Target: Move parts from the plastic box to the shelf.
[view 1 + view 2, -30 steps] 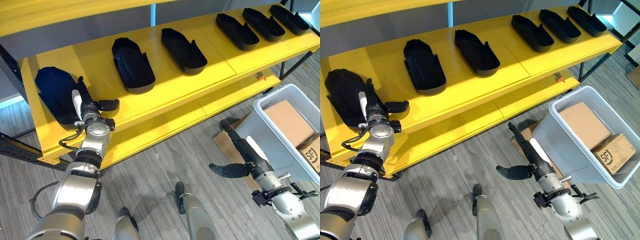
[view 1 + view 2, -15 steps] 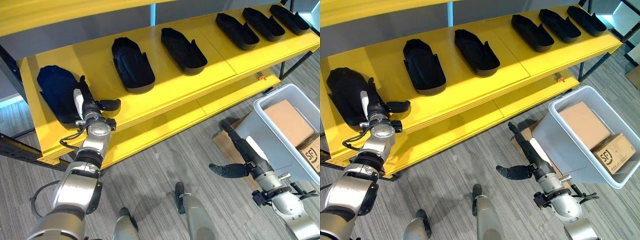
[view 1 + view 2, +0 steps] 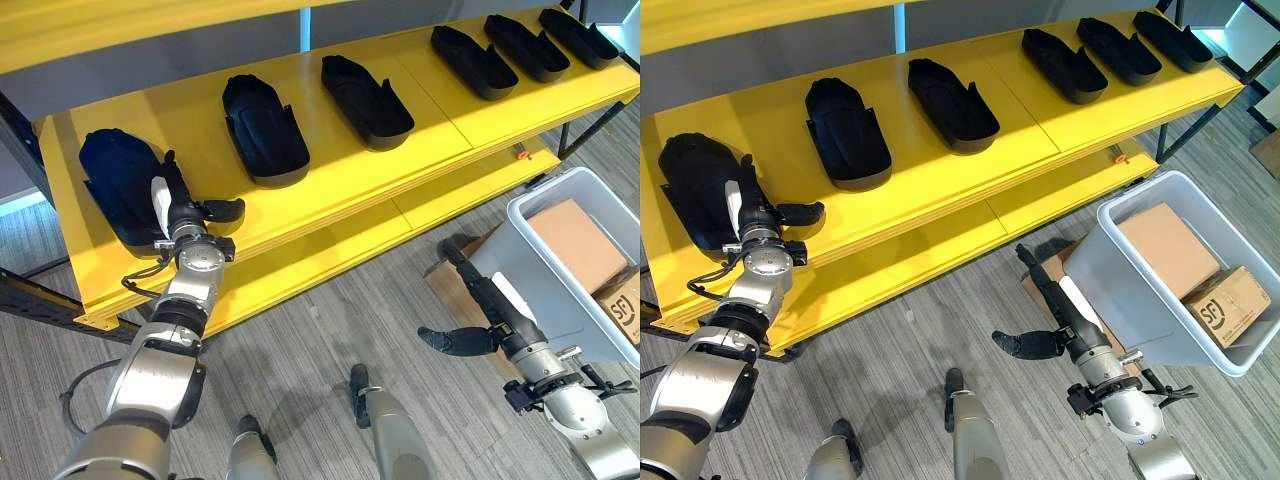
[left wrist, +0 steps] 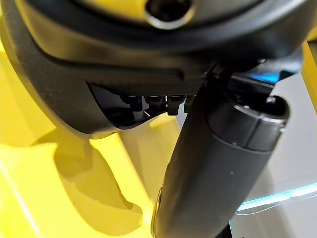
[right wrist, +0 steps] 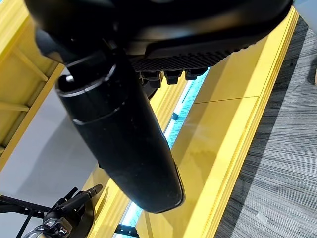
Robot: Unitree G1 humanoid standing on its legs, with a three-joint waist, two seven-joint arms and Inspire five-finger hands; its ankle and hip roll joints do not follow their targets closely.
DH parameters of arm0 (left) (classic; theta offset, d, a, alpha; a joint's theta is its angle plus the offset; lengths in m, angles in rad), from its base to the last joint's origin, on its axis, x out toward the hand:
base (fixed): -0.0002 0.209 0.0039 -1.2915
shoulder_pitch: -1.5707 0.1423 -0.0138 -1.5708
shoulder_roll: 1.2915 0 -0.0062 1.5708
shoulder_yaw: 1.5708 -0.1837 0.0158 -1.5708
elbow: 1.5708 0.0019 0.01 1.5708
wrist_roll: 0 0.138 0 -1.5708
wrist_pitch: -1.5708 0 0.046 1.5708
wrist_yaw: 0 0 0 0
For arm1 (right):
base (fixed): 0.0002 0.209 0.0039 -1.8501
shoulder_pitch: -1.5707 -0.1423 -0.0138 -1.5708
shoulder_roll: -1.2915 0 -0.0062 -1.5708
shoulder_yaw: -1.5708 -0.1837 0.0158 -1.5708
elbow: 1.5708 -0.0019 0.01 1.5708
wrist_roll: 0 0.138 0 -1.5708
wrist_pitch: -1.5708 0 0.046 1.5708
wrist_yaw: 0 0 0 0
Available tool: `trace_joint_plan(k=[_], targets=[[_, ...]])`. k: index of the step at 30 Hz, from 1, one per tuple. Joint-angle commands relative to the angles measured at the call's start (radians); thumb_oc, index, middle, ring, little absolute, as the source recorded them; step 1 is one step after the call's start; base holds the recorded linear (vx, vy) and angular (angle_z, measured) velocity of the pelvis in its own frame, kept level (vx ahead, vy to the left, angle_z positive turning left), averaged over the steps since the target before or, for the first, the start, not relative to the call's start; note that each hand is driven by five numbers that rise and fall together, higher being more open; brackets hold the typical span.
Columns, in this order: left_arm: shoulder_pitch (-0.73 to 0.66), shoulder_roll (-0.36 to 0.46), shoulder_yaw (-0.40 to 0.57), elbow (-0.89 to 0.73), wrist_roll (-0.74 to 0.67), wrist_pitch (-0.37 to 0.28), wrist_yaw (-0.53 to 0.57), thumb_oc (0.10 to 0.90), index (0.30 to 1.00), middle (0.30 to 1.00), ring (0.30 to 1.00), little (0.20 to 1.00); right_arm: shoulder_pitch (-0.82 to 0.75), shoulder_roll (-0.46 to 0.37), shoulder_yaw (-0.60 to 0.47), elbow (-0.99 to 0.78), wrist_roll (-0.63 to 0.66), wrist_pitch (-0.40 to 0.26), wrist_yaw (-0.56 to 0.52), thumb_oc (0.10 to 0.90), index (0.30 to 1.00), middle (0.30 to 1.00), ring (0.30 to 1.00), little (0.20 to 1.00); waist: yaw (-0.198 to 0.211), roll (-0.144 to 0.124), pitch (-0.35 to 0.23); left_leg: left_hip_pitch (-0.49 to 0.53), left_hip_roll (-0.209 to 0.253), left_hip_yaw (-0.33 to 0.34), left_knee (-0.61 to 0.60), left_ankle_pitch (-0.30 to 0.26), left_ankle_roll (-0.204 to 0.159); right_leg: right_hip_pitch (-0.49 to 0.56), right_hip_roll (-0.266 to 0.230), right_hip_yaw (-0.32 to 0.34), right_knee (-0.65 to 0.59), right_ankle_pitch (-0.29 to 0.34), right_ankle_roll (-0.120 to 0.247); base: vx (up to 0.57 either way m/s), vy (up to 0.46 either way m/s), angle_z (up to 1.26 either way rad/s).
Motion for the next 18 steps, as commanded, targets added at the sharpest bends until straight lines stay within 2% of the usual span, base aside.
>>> trace_joint_plan(k=[1, 7, 9, 18], targets=[[-0.067, -0.023, -0.019, -0.037, 0.029, -0.052, -0.003, 0.9, 1.0, 1.0, 1.0, 1.0, -0.047, -0.043, -0.063, -0.097, 0.047, -0.1, -0.031, 0.9, 1.0, 1.0, 1.0, 1.0, -0.012, -0.009, -0.053, -0.013, -0.002, -0.028, 0.01, 0.01, 0.02, 0.03, 0.009, 0.071, -0.015, 0.021, 0.043, 0.0, 0.0, 0.0], [-0.066, -0.026, -0.01, -0.068, -0.015, -0.074, 0.008, 0.9, 1.0, 1.0, 1.0, 1.0, -0.05, -0.039, -0.057, -0.097, 0.053, -0.102, -0.03, 0.9, 1.0, 1.0, 1.0, 1.0, -0.011, -0.008, -0.052, -0.014, -0.002, -0.029, 0.011, 0.01, 0.02, 0.03, 0.01, 0.071, -0.011, 0.019, 0.043, 0.0, 0.0, 0.0], [-0.049, -0.04, 0.026, -0.126, -0.131, -0.124, 0.016, 0.9, 1.0, 1.0, 1.0, 1.0, -0.053, -0.033, -0.051, -0.094, 0.049, -0.1, -0.037, 0.9, 1.0, 1.0, 1.0, 1.0, -0.006, -0.008, -0.051, -0.012, -0.003, -0.031, 0.01, 0.01, 0.02, 0.033, 0.009, 0.068, -0.011, 0.018, 0.042, 0.0, 0.0, 0.0], [0.045, -0.009, 0.097, -0.268, -0.157, -0.17, 0.055, 0.9, 1.0, 1.0, 1.0, 1.0, -0.048, -0.019, -0.057, -0.095, 0.03, -0.105, -0.053, 0.9, 1.0, 1.0, 1.0, 1.0, 0.011, -0.006, -0.048, -0.011, -0.005, -0.037, 0.009, 0.008, 0.022, 0.04, 0.005, 0.063, -0.013, 0.015, 0.04, 0.0, 0.0, 0.0]])
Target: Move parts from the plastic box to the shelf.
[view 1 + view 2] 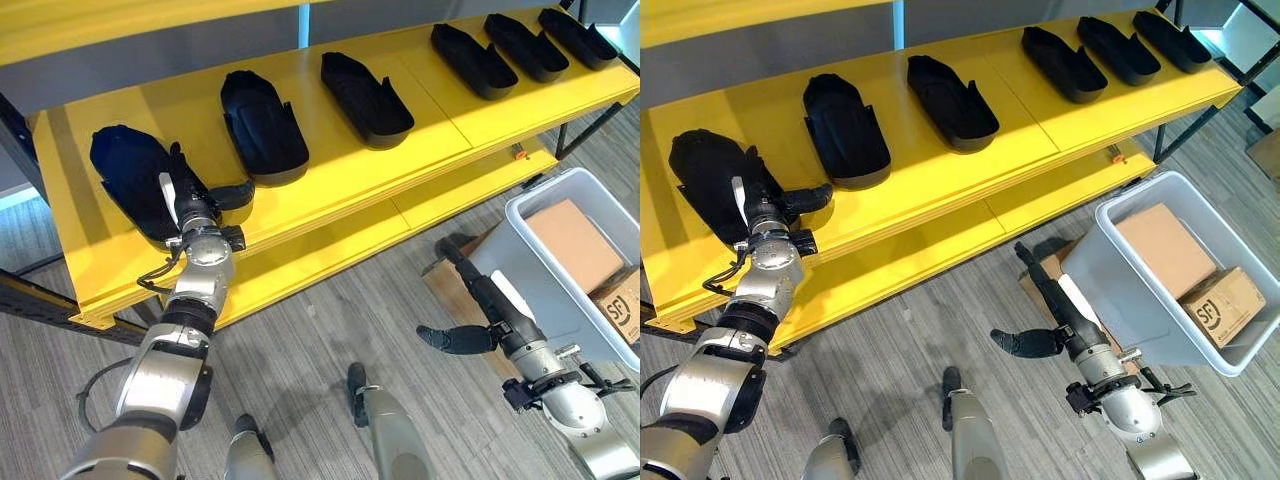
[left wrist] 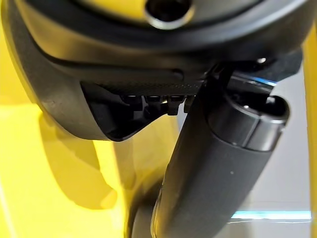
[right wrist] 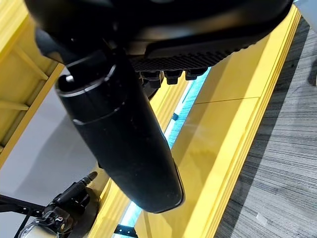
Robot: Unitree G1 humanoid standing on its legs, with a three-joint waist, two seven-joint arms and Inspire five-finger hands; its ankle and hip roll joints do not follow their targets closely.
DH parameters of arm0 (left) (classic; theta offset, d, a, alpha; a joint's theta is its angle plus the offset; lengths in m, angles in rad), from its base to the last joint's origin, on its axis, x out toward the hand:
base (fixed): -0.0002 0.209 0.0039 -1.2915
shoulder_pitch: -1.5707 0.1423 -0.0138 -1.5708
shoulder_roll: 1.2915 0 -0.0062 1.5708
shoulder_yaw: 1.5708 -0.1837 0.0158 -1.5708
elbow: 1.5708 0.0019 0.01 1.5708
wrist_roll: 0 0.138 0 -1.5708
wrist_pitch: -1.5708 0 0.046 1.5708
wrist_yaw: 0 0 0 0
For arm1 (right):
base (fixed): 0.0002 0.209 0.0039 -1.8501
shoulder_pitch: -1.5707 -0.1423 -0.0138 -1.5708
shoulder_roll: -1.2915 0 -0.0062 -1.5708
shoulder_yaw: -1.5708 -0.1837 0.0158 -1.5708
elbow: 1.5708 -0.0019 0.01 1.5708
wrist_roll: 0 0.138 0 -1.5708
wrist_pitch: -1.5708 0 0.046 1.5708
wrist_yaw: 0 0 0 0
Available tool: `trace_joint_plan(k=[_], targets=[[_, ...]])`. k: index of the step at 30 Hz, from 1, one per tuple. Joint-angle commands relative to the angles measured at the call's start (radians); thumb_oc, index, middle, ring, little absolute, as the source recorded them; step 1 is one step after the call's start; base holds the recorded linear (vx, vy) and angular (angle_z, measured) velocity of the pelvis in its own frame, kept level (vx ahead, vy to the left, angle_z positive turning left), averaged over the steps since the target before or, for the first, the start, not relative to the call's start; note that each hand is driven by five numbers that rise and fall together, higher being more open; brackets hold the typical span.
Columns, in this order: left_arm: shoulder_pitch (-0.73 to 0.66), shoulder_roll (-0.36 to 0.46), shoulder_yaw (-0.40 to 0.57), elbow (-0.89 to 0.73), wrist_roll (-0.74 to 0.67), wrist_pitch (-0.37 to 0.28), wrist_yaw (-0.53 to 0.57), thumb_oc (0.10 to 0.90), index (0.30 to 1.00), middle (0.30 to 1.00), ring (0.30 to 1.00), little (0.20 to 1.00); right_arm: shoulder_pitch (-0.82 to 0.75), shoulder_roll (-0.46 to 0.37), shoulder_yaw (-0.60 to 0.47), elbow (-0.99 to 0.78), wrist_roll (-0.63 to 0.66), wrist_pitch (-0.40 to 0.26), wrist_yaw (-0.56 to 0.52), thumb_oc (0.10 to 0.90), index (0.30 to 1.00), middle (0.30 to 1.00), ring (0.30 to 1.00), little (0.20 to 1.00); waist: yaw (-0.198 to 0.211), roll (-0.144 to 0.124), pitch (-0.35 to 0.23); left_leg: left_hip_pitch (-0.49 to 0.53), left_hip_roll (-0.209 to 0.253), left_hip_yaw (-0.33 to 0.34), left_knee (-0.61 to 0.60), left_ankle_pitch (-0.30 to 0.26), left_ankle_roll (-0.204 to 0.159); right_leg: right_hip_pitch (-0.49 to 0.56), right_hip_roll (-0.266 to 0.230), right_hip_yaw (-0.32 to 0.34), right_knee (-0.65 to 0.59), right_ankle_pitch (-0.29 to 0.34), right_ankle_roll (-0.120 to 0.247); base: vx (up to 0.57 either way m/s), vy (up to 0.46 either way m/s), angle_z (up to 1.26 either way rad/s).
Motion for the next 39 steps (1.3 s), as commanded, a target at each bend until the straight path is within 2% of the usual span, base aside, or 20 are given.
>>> trace_joint_plan(k=[1, 14, 15, 29, 39], targets=[[0.013, 0.042, 0.045, -0.122, 0.034, -0.126, 0.042, 0.9, 1.0, 1.0, 1.0, 1.0, -0.04, -0.018, -0.065, -0.095, 0.027, -0.105, -0.05, 0.9, 1.0, 1.0, 1.0, 1.0, 0.012, 0.009, -0.052, -0.018, -0.006, -0.038, 0.013, 0.005, 0.028, 0.04, 0.005, 0.059, -0.024, 0.019, 0.043, 0.0, 0.0, 0.0], [0.235, 0.084, 0.124, -0.363, 0.201, -0.114, 0.05, 0.9, 1.0, 1.0, 1.0, 1.0, -0.042, 0.009, -0.103, -0.085, 0.005, -0.103, -0.044, 0.9, 1.0, 1.0, 1.0, 1.0, 0.041, 0.015, -0.043, -0.016, -0.016, -0.044, 0.008, 0.005, 0.036, 0.051, -0.004, 0.046, -0.029, 0.02, 0.042, 0.0, 0.001, 0.0], [0.281, 0.082, 0.145, -0.418, 0.211, -0.123, 0.04, 0.9, 1.0, 1.0, 1.0, 1.0, -0.042, 0.015, -0.111, -0.083, -0.001, -0.101, -0.04, 0.9, 1.0, 1.0, 1.0, 1.0, 0.047, 0.016, -0.042, -0.015, -0.018, -0.046, 0.006, 0.006, 0.038, 0.055, -0.005, 0.044, -0.031, 0.02, 0.041, -0.02, 0.008, 0.06], [0.413, 0.091, 0.172, -0.691, 0.329, -0.147, -0.025, 0.9, 1.0, 1.0, 1.0, 1.0, -0.048, 0.035, -0.142, -0.082, -0.012, -0.102, -0.013, 0.9, 1.0, 1.0, 1.0, 1.0, 0.06, 0.025, -0.043, -0.003, -0.021, -0.05, -0.009, 0.011, 0.043, 0.065, -0.008, 0.04, -0.033, 0.022, 0.039, 0.0, 0.001, 0.01], [0.478, 0.075, 0.163, -0.841, 0.31, -0.184, -0.092, 0.9, 1.0, 1.0, 1.0, 1.0, -0.046, 0.047, -0.15, -0.086, -0.016, -0.102, 0.006, 0.9, 1.0, 1.0, 1.0, 1.0, 0.062, 0.028, -0.046, -0.001, -0.025, -0.052, -0.027, 0.026, 0.045, 0.068, -0.009, 0.036, -0.047, 0.033, 0.038, 0.0, 0.0, 0.0]])
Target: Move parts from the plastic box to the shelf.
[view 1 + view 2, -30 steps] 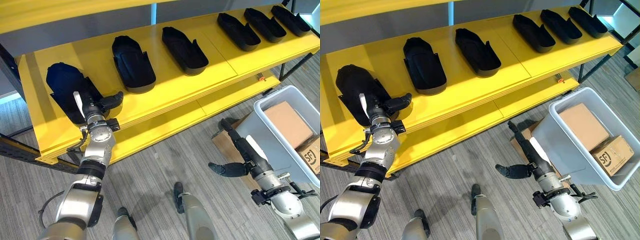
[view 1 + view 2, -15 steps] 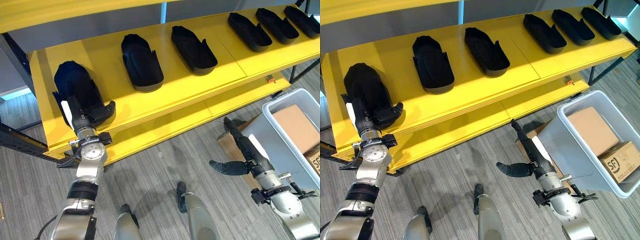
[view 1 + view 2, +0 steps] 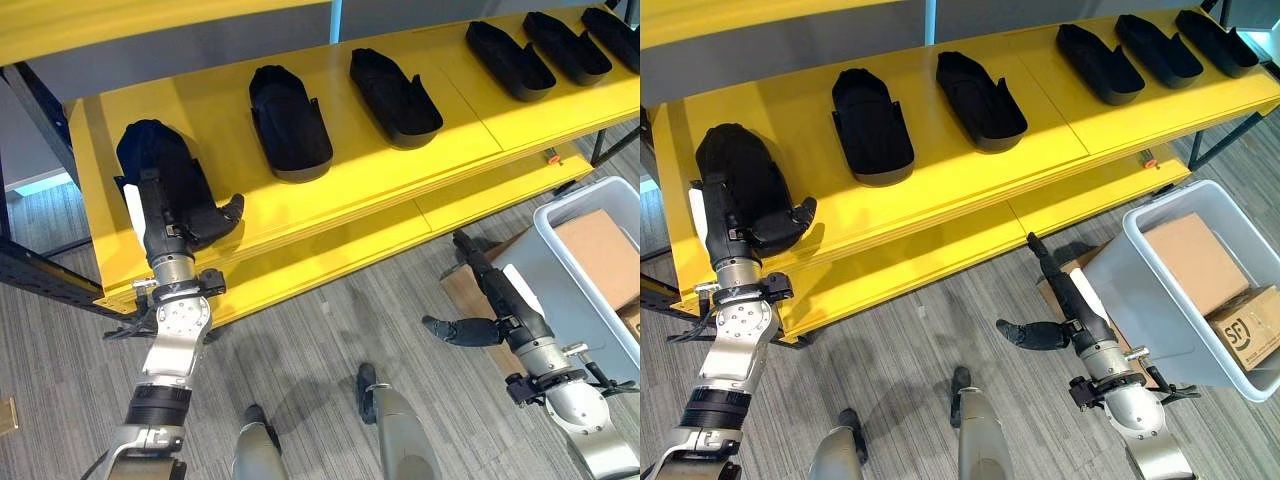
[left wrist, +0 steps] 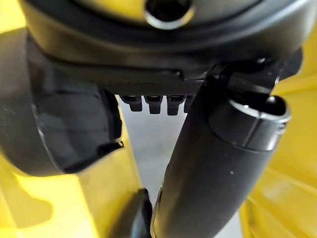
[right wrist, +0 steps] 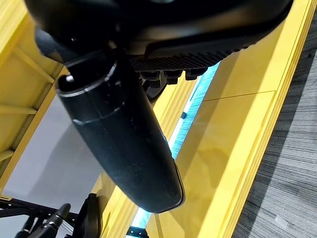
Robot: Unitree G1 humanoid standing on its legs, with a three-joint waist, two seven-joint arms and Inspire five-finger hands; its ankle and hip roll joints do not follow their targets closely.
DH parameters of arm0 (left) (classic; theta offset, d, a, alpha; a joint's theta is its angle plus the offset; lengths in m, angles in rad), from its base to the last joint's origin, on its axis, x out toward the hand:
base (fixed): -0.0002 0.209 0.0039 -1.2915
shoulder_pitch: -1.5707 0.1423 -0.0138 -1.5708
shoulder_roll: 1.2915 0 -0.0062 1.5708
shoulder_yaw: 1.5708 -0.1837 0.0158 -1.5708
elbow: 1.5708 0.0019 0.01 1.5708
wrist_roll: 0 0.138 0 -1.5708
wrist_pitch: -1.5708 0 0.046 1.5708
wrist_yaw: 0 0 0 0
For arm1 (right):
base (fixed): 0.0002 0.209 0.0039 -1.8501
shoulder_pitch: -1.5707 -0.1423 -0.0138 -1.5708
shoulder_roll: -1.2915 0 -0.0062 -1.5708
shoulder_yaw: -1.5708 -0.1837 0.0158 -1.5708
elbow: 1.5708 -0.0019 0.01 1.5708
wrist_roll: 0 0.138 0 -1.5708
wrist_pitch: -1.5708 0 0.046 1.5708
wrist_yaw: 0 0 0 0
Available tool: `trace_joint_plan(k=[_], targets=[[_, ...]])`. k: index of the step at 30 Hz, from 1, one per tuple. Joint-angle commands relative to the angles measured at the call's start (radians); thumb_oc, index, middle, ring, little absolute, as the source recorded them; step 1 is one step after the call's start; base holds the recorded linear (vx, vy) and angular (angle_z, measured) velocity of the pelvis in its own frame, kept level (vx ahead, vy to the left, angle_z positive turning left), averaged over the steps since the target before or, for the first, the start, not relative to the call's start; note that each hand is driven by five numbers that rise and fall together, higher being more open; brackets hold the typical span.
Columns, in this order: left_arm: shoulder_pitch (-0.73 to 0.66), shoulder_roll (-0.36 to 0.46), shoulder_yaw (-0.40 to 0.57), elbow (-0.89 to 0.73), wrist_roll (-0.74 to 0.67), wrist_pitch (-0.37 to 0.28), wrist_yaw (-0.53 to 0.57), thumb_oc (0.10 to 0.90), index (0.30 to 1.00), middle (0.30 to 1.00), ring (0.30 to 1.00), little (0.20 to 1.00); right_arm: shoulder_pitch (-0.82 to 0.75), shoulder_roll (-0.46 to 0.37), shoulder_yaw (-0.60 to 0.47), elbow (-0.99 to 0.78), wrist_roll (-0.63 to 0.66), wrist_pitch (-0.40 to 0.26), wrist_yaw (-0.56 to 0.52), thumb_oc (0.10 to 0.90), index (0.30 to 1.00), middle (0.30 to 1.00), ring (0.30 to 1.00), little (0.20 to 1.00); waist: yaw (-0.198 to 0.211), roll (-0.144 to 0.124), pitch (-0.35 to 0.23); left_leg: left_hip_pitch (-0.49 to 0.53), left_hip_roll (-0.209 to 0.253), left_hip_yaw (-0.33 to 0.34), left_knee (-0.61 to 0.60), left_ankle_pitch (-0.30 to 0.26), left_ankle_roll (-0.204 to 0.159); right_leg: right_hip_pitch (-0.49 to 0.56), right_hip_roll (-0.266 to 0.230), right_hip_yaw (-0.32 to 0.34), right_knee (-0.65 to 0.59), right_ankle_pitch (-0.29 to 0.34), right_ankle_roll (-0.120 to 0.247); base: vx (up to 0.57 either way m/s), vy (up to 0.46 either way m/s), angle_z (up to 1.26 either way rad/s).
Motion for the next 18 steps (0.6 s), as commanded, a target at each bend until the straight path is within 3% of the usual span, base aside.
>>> trace_joint_plan(k=[1, 11, 15, 18], targets=[[-0.018, 0.064, -0.01, -0.133, 0.032, -0.143, -0.017, 0.9, 1.0, 1.0, 1.0, 1.0, -0.039, -0.013, -0.086, -0.097, -0.012, -0.098, -0.013, 0.9, 1.0, 1.0, 1.0, 1.0, 0.001, 0.003, -0.074, -0.013, -0.017, -0.035, -0.009, 0.02, 0.04, 0.066, 0.004, 0.053, -0.085, 0.064, 0.038, 0.0, 0.0, 0.0], [0.215, 0.143, 0.034, -0.335, 0.262, -0.117, -0.097, 0.9, 1.0, 1.0, 1.0, 1.0, -0.023, -0.002, -0.11, -0.111, -0.016, -0.103, 0.001, 0.9, 1.0, 1.0, 1.0, 1.0, 0.02, 0.008, -0.065, -0.014, -0.02, -0.041, -0.012, 0.022, 0.043, 0.065, 0.005, 0.051, -0.083, 0.06, 0.039, 0.0, -0.002, 0.01], [0.501, 0.249, 0.125, -0.52, 0.407, -0.149, -0.196, 0.9, 1.0, 1.0, 1.0, 1.0, 0.0, -0.012, -0.132, -0.132, -0.014, -0.106, 0.016, 0.9, 1.0, 1.0, 1.0, 1.0, 0.044, 0.015, -0.048, -0.018, -0.025, -0.047, -0.01, 0.021, 0.048, 0.068, 0.002, 0.043, -0.077, 0.054, 0.04, 0.0, -0.025, 0.07], [0.58, 0.264, 0.138, -0.568, 0.396, -0.159, -0.229, 0.9, 1.0, 1.0, 1.0, 1.0, 0.005, -0.016, -0.136, -0.133, -0.016, -0.103, 0.018, 0.9, 1.0, 1.0, 1.0, 1.0, 0.052, 0.018, -0.045, -0.02, -0.03, -0.051, -0.017, 0.025, 0.05, 0.067, -0.002, 0.041, -0.08, 0.057, 0.04, 0.0, -0.016, 0.07]])
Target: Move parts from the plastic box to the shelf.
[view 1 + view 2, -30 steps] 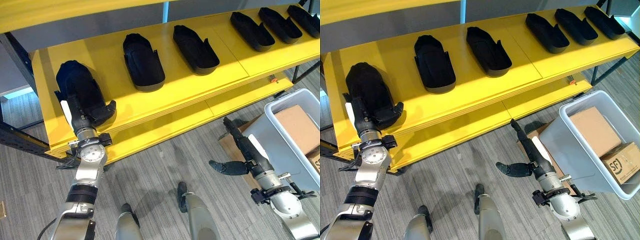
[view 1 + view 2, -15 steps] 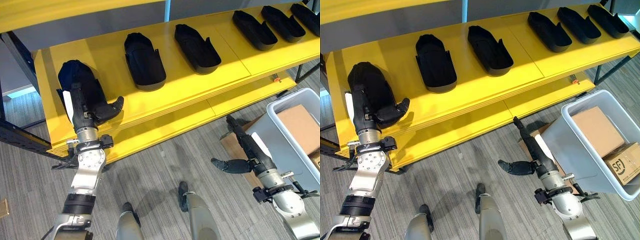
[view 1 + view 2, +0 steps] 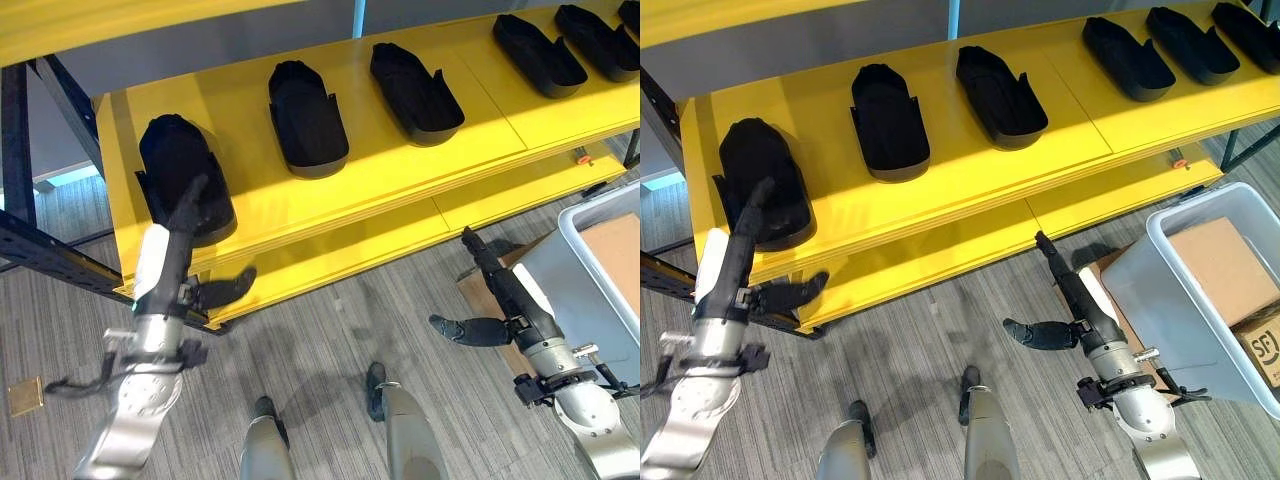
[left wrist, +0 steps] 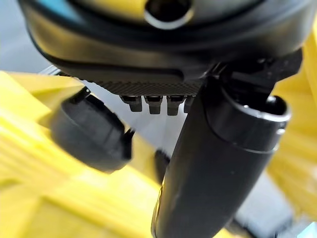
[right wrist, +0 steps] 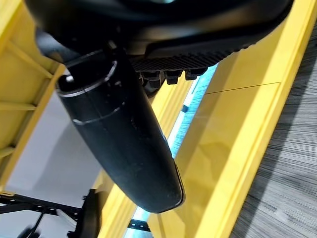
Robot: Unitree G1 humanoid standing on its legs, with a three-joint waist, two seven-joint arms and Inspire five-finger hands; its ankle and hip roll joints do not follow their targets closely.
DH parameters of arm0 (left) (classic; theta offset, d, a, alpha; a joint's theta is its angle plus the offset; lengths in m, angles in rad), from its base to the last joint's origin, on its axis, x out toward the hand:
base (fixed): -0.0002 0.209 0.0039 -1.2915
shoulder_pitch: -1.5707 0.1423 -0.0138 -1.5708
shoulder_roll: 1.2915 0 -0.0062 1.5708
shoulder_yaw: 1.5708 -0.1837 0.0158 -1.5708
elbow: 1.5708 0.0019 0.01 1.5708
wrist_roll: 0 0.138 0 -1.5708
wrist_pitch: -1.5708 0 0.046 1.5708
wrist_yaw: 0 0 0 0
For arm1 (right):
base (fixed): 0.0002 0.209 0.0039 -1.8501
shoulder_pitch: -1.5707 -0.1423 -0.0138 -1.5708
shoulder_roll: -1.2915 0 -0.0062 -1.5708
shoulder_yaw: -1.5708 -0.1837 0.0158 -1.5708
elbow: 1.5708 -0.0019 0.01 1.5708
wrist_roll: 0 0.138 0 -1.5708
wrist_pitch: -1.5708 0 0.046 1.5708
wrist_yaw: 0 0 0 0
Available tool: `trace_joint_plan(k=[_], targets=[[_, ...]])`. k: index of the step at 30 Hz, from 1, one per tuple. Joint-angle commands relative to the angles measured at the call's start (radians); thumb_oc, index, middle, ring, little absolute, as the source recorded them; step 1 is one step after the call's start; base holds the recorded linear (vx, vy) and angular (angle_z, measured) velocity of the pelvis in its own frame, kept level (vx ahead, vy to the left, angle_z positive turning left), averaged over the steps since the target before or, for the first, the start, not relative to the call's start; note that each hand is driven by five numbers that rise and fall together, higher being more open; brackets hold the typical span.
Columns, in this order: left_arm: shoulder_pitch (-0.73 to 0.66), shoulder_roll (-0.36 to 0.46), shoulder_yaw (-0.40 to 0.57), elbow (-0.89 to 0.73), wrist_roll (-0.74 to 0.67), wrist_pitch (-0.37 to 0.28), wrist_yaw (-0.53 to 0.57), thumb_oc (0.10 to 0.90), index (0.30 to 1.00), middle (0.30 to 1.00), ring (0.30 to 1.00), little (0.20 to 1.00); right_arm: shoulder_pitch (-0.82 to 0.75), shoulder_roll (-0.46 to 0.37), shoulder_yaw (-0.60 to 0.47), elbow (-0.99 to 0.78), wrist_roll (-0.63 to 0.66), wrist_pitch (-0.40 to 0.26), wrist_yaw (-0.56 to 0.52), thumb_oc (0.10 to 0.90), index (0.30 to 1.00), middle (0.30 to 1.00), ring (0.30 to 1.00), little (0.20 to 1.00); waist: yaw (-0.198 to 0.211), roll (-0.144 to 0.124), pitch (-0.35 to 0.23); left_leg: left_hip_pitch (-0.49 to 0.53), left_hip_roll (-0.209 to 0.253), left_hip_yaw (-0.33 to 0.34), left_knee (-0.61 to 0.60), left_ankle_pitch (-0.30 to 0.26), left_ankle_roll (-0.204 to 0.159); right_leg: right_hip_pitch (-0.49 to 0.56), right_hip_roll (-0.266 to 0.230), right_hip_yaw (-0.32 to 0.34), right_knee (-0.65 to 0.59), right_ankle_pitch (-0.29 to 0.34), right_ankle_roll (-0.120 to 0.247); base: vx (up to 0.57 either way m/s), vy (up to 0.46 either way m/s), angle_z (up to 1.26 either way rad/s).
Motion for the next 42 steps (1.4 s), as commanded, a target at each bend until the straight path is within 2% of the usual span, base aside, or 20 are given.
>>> trace_joint_plan(k=[1, 5, 11, 17, 25, 29, 32, 42], targets=[[-0.121, 0.027, 0.033, -0.071, 0.022, -0.108, -0.004, 0.9, 1.0, 1.0, 1.0, 1.0, -0.076, -0.025, -0.042, -0.118, -0.018, -0.1, -0.013, 0.9, 1.0, 1.0, 1.0, 1.0, -0.021, -0.019, -0.072, -0.032, -0.022, -0.037, 0.017, 0.014, 0.053, 0.066, 0.008, 0.055, -0.109, 0.086, 0.045, 0.0, -0.013, 0.13], [-0.064, 0.032, 0.035, -0.105, 0.022, -0.103, -0.023, 0.9, 1.0, 1.0, 1.0, 1.0, -0.073, -0.029, -0.039, -0.119, -0.025, -0.098, -0.024, 0.9, 1.0, 1.0, 1.0, 1.0, -0.015, -0.018, -0.066, -0.033, -0.027, -0.041, 0.017, 0.015, 0.056, 0.07, 0.006, 0.049, -0.108, 0.085, 0.046, -0.01, -0.018, 0.08], [-0.056, 0.035, -0.003, -0.085, 0.041, -0.078, -0.077, 0.9, 1.0, 1.0, 1.0, 1.0, -0.083, -0.03, -0.026, -0.112, -0.031, -0.082, -0.027, 0.9, 1.0, 1.0, 1.0, 1.0, -0.012, -0.018, -0.06, -0.036, -0.027, -0.047, 0.02, 0.017, 0.059, 0.069, 0.007, 0.042, -0.102, 0.083, 0.044, -0.01, -0.027, 0.05], [-0.112, 0.03, -0.064, -0.001, 0.093, -0.06, -0.1, 0.9, 1.0, 1.0, 1.0, 1.0, -0.096, -0.02, -0.016, -0.099, -0.032, -0.069, -0.026, 0.9, 1.0, 1.0, 1.0, 1.0, -0.017, -0.022, -0.062, -0.036, -0.025, -0.048, 0.019, 0.018, 0.057, 0.065, 0.011, 0.044, -0.096, 0.081, 0.043, 0.0, -0.005, 0.0], [-0.159, 0.048, -0.083, 0.054, 0.199, -0.039, -0.102, 0.9, 1.0, 1.0, 1.0, 1.0, -0.103, -0.013, -0.023, -0.087, -0.036, -0.058, -0.027, 0.9, 1.0, 1.0, 1.0, 1.0, -0.017, -0.023, -0.064, -0.033, -0.022, -0.048, 0.017, 0.016, 0.057, 0.065, 0.013, 0.044, -0.095, 0.076, 0.042, 0.0, 0.0, 0.0], [-0.159, 0.063, -0.032, 0.027, 0.266, -0.017, -0.123, 0.9, 1.0, 1.0, 1.0, 1.0, -0.096, -0.008, -0.043, -0.086, -0.035, -0.039, -0.012, 0.9, 1.0, 1.0, 1.0, 1.0, -0.017, -0.021, -0.065, -0.031, -0.023, -0.046, 0.016, 0.015, 0.056, 0.067, 0.013, 0.044, -0.096, 0.075, 0.042, 0.0, 0.0, 0.0], [-0.136, 0.084, 0.08, -0.035, 0.334, 0.004, -0.134, 0.9, 1.0, 1.0, 1.0, 1.0, -0.089, -0.001, -0.06, -0.08, -0.023, -0.015, 0.016, 0.9, 1.0, 1.0, 1.0, 1.0, -0.012, -0.015, -0.067, -0.028, -0.022, -0.044, 0.014, 0.013, 0.056, 0.068, 0.013, 0.046, -0.099, 0.075, 0.041, 0.0, 0.0, 0.0], [-0.125, 0.108, 0.193, -0.13, 0.361, 0.007, -0.163, 0.9, 1.0, 1.0, 1.0, 1.0, -0.087, 0.013, -0.077, -0.079, -0.006, 0.011, 0.051, 0.9, 1.0, 1.0, 1.0, 1.0, -0.011, -0.012, -0.069, -0.028, -0.024, -0.043, 0.012, 0.011, 0.056, 0.066, 0.011, 0.046, -0.098, 0.074, 0.04, 0.0, 0.0, 0.0]])
